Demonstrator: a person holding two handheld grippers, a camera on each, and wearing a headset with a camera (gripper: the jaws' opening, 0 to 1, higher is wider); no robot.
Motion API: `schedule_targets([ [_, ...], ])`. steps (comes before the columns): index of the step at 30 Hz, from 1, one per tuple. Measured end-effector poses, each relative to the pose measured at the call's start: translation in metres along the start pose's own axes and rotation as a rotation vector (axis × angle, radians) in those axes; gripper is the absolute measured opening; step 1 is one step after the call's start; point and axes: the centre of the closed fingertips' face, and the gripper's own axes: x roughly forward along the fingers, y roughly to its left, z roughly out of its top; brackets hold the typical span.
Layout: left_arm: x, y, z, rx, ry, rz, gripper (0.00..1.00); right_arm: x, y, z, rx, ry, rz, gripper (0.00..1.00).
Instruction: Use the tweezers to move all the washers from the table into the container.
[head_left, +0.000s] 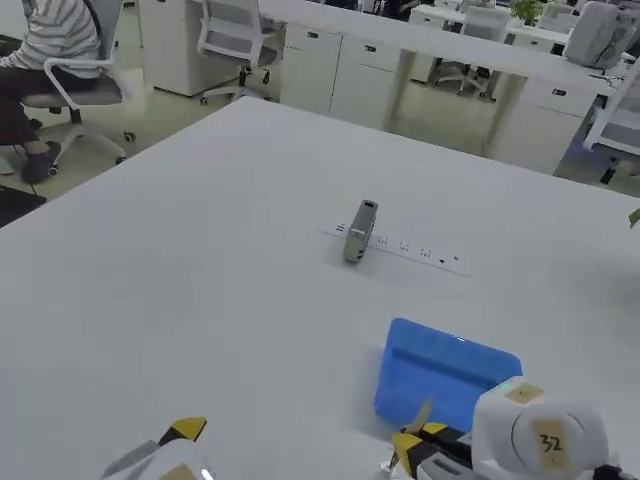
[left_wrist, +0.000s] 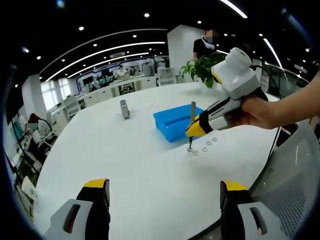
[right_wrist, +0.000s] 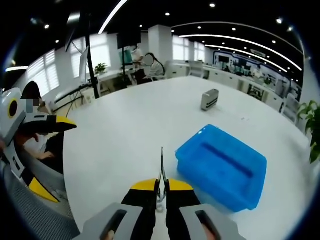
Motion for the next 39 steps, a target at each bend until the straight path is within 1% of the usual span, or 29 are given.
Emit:
schedule_targets([
  [4, 0.001, 0.0, -0.001, 0.005, 0.007, -0.001, 0.94, -0.01, -0.006, 0.011, 0.008, -0.04, -0.019, 0.01],
  [6, 0.0, 0.001, -0.001, 0.007, 0.009, 0.006, 0.94, -0.014, -0.009, 0.015, 0.008, -0.052, -0.029, 0.01],
  [8, 0.001, 0.0, -0.001, -0.008, 0.008, -0.001, 0.93, -0.016, -0.01, 0.019, 0.014, -0.063, -0.031, 0.01],
  [10, 0.002, 0.0, -0.002, -0.02, 0.017, -0.007, 0.94, -0.017, -0.011, 0.023, 0.007, -0.068, -0.036, 0.01],
  [13, 0.002, 0.0, -0.003, -0.02, 0.019, -0.008, 0.95, -0.018, -0.014, 0.031, -0.014, -0.078, -0.048, 0.01],
  [16, 0.002, 0.0, -0.003, -0.017, 0.019, -0.009, 0.95, -0.019, -0.015, 0.039, -0.018, -0.097, -0.05, 0.01],
  [19, 0.002, -0.001, -0.004, -0.005, 0.022, -0.007, 0.95, -0.019, -0.016, 0.045, -0.029, -0.104, -0.06, 0.01],
  [22, 0.002, 0.0, -0.003, 0.008, 0.021, 0.004, 0.95, -0.017, -0.018, 0.05, -0.058, -0.109, -0.086, 0.02],
  [27, 0.002, 0.002, -0.003, 0.019, 0.02, 0.018, 0.96, -0.013, -0.024, 0.056, -0.095, -0.106, -0.103, 0.02],
  [30, 0.001, 0.003, -0.001, 0.014, 0.008, 0.022, 0.96, -0.011, -0.029, 0.061, -0.092, -0.111, -0.103, 0.02],
  [34, 0.002, 0.004, -0.003, 0.012, 0.015, 0.025, 0.97, -0.008, -0.04, 0.066, -0.079, -0.122, -0.12, 0.02],
  [39, 0.002, 0.002, -0.005, 0.019, 0.028, 0.021, 0.97, 0.0, -0.054, 0.066, -0.021, -0.127, -0.133, 0.02],
])
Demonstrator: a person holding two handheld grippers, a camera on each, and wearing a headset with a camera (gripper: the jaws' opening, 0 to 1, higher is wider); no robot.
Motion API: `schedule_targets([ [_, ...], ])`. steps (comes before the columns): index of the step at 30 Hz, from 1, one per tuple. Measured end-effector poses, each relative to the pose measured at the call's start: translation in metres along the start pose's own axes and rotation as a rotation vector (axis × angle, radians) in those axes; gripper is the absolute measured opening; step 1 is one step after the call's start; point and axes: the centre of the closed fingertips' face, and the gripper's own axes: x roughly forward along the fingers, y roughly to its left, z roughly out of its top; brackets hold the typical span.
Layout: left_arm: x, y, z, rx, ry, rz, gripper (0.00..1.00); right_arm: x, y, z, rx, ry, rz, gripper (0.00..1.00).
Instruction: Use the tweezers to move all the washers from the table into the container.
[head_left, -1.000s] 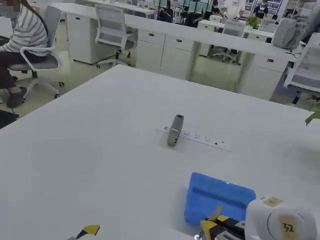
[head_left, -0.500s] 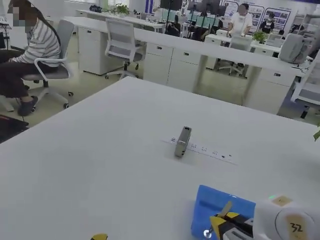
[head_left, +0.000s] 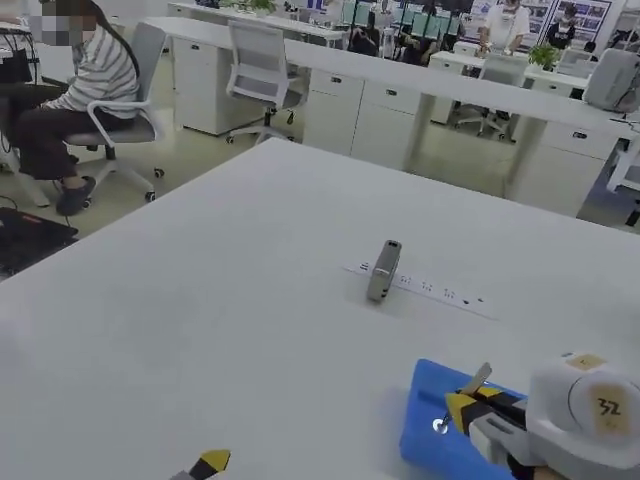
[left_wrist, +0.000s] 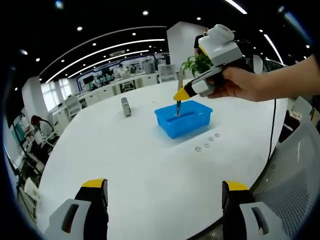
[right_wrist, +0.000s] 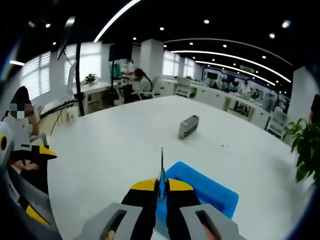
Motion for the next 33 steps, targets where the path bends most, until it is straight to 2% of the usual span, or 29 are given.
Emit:
schedule_targets([
  [9, 0.0, 0.004, -0.001, -0.006, 0.004, 0.019, 0.97, 0.02, -0.015, -0.011, 0.036, 0.026, -0.009, 0.02],
  [14, 0.001, 0.002, -0.004, 0.001, 0.022, 0.01, 0.97, 0.03, -0.02, -0.015, 0.069, 0.034, -0.014, 0.02],
  [19, 0.001, 0.002, -0.006, -0.01, 0.031, 0.002, 0.93, 0.044, -0.025, -0.022, 0.072, 0.049, -0.021, 0.02],
  [23, 0.001, 0.002, -0.007, -0.012, 0.037, 0.003, 0.95, 0.052, -0.031, -0.025, 0.082, 0.056, -0.04, 0.02],
  [26, 0.001, 0.001, -0.008, -0.013, 0.04, -0.002, 0.96, 0.057, -0.03, -0.029, 0.105, 0.059, -0.038, 0.02],
  [33, 0.002, 0.001, -0.01, -0.003, 0.056, -0.002, 0.96, 0.066, -0.024, -0.036, 0.105, 0.076, -0.031, 0.02],
])
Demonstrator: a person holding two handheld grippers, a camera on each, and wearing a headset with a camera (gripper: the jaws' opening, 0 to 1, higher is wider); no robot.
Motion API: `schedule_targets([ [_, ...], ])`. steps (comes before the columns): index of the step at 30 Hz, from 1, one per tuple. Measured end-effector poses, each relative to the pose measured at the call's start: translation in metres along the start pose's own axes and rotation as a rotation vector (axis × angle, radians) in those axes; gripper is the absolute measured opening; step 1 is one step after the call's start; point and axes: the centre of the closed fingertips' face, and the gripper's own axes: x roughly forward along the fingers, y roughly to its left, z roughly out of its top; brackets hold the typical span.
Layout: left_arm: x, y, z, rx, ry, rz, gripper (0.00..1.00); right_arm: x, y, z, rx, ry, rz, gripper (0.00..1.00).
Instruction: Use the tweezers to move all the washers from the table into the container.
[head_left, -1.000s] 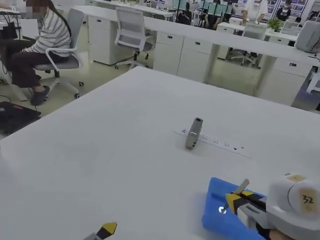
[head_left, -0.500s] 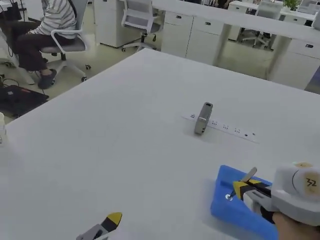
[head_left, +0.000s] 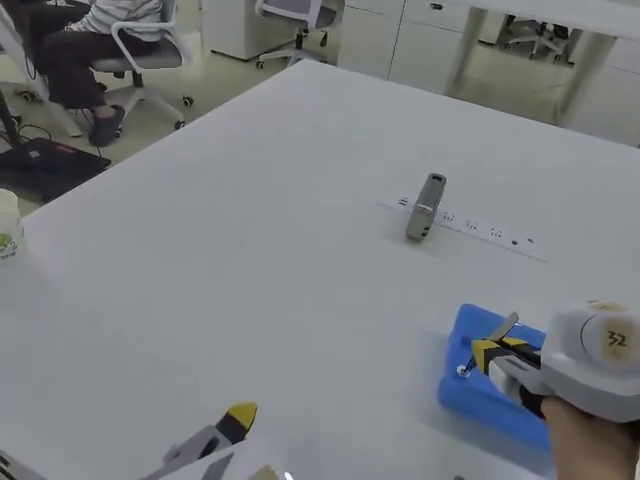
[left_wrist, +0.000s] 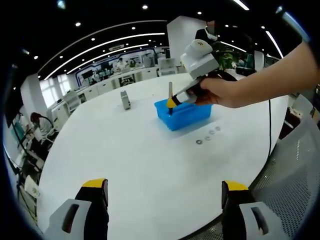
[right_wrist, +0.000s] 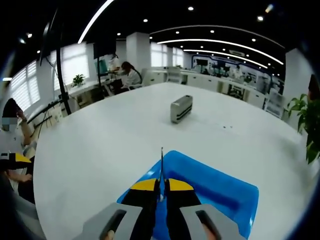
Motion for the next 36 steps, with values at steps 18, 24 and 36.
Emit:
schedule_targets([
  [18, 0.0, 0.002, -0.001, 0.0, 0.004, 0.009, 0.95, -0.002, 0.001, -0.002, -0.023, 0.014, -0.001, 0.03],
  [24, 0.0, 0.0, 0.0, 0.003, 0.001, 0.0, 0.96, -0.014, 0.003, 0.008, -0.021, -0.01, 0.003, 0.03],
  [36, 0.0, 0.0, 0.0, 0.012, -0.001, 0.002, 0.96, -0.064, 0.019, 0.029, -0.08, -0.09, 0.041, 0.03],
])
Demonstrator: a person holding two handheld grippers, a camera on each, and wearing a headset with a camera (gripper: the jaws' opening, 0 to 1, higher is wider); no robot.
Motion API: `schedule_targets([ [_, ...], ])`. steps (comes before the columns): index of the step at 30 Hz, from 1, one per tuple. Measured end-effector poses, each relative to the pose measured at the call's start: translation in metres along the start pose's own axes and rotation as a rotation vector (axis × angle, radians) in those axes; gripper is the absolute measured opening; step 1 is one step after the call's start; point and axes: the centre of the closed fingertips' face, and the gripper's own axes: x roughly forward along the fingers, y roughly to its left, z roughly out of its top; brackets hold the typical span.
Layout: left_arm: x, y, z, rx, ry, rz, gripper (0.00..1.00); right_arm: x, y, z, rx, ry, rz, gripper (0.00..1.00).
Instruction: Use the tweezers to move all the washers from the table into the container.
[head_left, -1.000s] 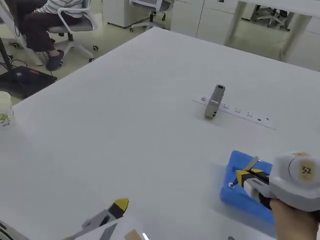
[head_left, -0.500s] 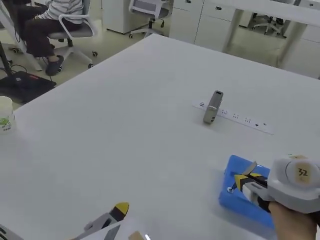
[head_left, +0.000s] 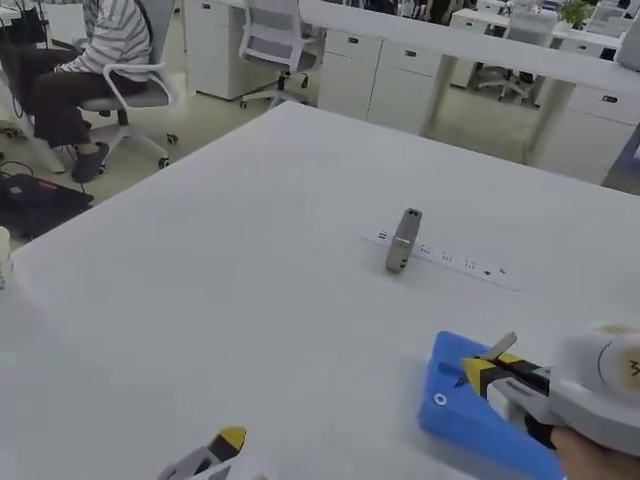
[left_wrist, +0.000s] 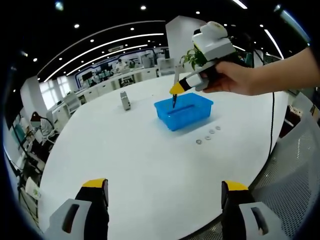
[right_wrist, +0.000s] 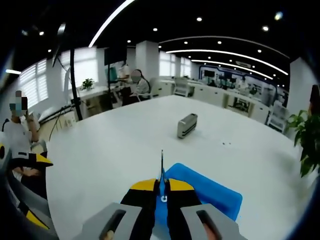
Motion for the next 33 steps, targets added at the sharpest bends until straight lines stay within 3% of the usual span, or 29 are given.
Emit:
schedule_targets([
  [6, 0.001, 0.0, -0.001, 0.0, 0.005, 0.0, 0.97, -0.023, 0.011, 0.0, 0.012, -0.022, 0.032, 0.03],
  [11, 0.0, 0.0, 0.0, -0.007, -0.002, -0.001, 0.96, -0.033, 0.024, -0.015, 0.029, -0.01, 0.052, 0.03],
  [21, 0.0, 0.001, -0.001, -0.006, 0.002, 0.002, 0.95, -0.039, 0.048, -0.053, 0.054, 0.057, 0.074, 0.03],
  [33, 0.001, 0.001, -0.001, -0.005, 0.005, 0.002, 0.95, -0.037, 0.053, -0.076, 0.098, 0.099, 0.073, 0.03],
])
